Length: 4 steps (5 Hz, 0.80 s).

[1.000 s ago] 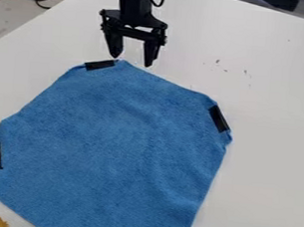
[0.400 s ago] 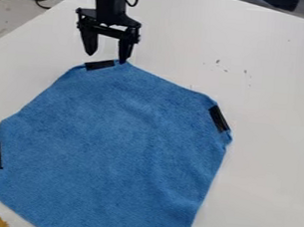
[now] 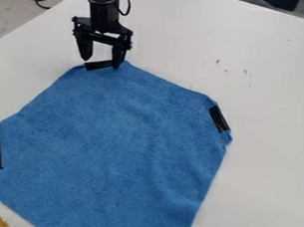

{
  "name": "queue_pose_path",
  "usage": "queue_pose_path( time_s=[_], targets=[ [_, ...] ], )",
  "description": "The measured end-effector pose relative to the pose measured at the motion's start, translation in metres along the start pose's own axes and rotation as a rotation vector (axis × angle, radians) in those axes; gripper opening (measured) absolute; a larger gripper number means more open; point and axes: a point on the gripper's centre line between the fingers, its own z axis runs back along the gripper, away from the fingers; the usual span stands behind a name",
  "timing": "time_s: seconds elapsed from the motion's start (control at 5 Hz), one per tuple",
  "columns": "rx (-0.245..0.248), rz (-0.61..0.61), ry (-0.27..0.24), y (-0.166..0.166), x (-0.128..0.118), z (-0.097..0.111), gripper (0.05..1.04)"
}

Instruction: Fold the cloth from top left to bottom right

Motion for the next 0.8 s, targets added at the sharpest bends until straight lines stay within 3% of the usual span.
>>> queue_pose_path(
  time_s=[0.4, 0.8],
  targets=[
    [-0.006, 0.002, -0.001, 0.0088, 0.0085, -0.0123, 0.959],
    [-0.022, -0.012, -0.01, 0.0059, 0.0093, -0.0149, 0.478]
  ],
)
